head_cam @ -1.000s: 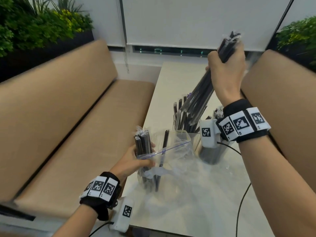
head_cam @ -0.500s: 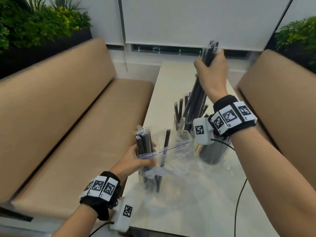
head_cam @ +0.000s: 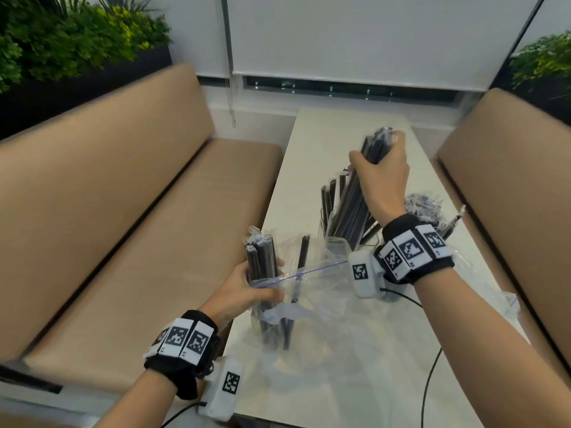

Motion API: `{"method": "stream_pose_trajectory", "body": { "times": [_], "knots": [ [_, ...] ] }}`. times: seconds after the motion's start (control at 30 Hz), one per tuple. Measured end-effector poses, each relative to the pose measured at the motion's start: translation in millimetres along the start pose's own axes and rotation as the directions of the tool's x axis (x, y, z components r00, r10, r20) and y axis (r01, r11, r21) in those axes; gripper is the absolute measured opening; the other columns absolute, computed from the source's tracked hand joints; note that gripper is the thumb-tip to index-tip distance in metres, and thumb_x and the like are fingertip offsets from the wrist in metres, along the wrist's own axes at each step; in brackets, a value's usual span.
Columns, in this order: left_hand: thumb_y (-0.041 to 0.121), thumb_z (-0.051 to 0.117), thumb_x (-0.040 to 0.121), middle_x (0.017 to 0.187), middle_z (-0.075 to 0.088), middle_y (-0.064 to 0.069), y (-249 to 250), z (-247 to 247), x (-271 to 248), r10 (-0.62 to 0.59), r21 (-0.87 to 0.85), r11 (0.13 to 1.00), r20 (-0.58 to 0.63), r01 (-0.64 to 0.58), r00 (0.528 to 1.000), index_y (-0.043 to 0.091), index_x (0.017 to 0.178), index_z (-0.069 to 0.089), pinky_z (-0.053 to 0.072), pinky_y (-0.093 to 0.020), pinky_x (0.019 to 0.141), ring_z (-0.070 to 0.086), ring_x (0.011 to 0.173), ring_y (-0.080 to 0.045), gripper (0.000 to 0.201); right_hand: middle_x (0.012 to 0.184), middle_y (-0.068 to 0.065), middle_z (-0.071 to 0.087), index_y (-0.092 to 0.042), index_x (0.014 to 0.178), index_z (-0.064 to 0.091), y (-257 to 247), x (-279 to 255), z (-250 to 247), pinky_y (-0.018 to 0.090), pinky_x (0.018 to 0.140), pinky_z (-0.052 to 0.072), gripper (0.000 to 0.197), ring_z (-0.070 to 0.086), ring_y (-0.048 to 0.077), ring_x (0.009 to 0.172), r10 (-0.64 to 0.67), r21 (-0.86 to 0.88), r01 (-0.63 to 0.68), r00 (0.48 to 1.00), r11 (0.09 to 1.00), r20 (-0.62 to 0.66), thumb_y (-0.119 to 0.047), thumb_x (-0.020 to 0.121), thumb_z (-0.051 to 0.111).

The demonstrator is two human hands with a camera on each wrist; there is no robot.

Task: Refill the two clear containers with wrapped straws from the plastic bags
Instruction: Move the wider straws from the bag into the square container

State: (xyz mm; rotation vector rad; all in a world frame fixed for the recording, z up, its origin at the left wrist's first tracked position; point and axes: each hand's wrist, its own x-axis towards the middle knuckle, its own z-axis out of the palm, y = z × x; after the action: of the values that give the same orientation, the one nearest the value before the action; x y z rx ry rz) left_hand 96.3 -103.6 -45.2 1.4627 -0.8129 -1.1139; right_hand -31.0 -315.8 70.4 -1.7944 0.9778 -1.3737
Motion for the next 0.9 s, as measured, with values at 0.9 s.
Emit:
{"method": "stream_pose_trajectory", "body": {
  "times": [0.9],
  "knots": [
    [0.003,0.075,0.058,0.098,0.071,-0.005,-4.1,-3.7,0.5,-0.017,-0.025,1.0,-0.01,0.017,1.0,0.013,0.114,0.065,0.056,-0.022,0.072,0.068,0.088,-0.014,0.057,0.127,0.008,0.054,-0.017,0.138,0.039,8.9,-7.1,-6.0,0.028,0.09,0.049,0.069,0.056,0.019,0.108,-0.123,-0.088,0.137,0.982,0.987,0.141,-0.007,0.077,0.072]
  ]
}}
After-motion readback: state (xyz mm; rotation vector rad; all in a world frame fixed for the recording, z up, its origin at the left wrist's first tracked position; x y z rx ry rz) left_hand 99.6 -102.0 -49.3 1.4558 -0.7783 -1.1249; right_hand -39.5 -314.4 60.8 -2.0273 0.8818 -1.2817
